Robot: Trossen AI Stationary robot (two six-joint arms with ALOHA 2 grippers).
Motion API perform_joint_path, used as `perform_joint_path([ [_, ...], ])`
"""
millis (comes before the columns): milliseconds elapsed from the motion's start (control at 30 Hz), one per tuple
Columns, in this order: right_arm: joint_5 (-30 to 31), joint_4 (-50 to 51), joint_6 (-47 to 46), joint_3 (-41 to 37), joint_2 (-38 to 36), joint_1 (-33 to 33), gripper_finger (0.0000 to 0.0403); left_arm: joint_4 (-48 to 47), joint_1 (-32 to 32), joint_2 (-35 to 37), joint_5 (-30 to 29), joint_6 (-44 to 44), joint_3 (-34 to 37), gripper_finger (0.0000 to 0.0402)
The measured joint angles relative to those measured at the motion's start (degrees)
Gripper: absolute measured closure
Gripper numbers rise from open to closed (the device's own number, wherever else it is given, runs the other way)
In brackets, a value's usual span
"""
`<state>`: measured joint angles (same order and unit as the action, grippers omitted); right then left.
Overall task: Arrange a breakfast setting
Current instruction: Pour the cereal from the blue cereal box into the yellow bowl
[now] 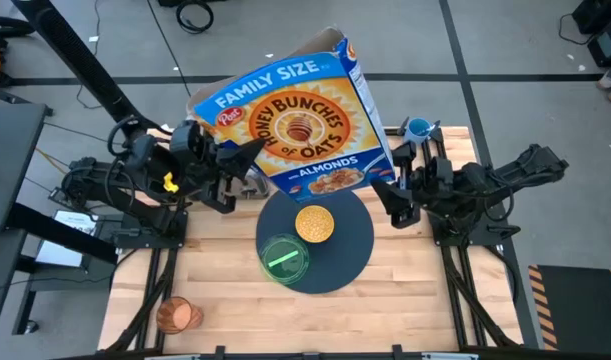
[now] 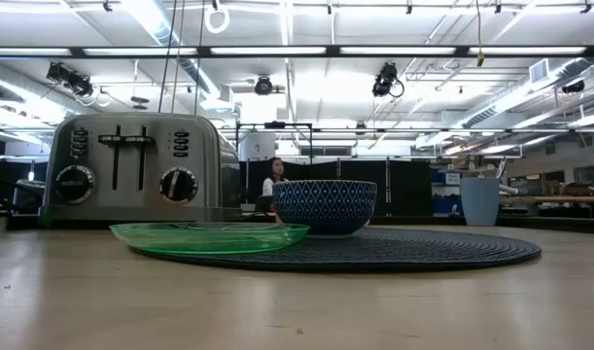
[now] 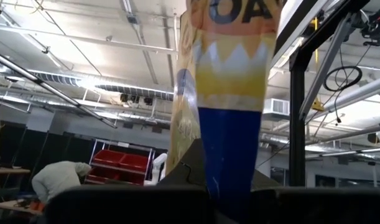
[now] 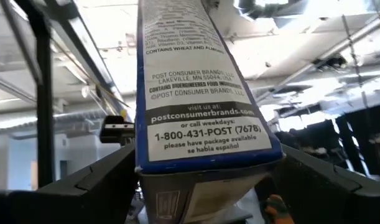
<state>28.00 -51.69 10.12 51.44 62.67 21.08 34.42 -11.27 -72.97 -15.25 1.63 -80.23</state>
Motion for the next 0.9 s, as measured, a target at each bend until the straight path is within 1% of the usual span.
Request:
perform_joint_path([
  [200,-4.28,-1.06,-0.35,0.00,0.00,-1.40,0.0055,3.63,0.76,-2.84,0.20,0.39,-0.02,0.0398],
  [333,-4.68,-1.36,-2.75,0.00,0.00,-2.58,0.0055,6.59,1.79,-5.03,0.22,0.79,-0.02,0.0398],
  [467,-5.20,-2.38,-3.09,-0.01,0.00,-3.30,0.0055,9.54,2.70,-7.07,0.51,1.37,-0.02,0.0398],
  [600,-5.58,-4.22,-3.10,-0.02,-0.02,-3.52,0.0056,10.37,3.69,-8.03,0.64,2.67,-0.07,0.0398],
  [800,-5.36,-4.62,-4.16,-0.02,-0.11,-4.00,0.0058,10.16,4.20,-8.36,0.61,2.41,-0.13,0.0397],
  [900,-5.39,-4.62,-4.16,-0.02,-0.09,-4.33,0.0073,10.08,4.20,-8.37,0.60,2.01,-0.13,0.0397],
])
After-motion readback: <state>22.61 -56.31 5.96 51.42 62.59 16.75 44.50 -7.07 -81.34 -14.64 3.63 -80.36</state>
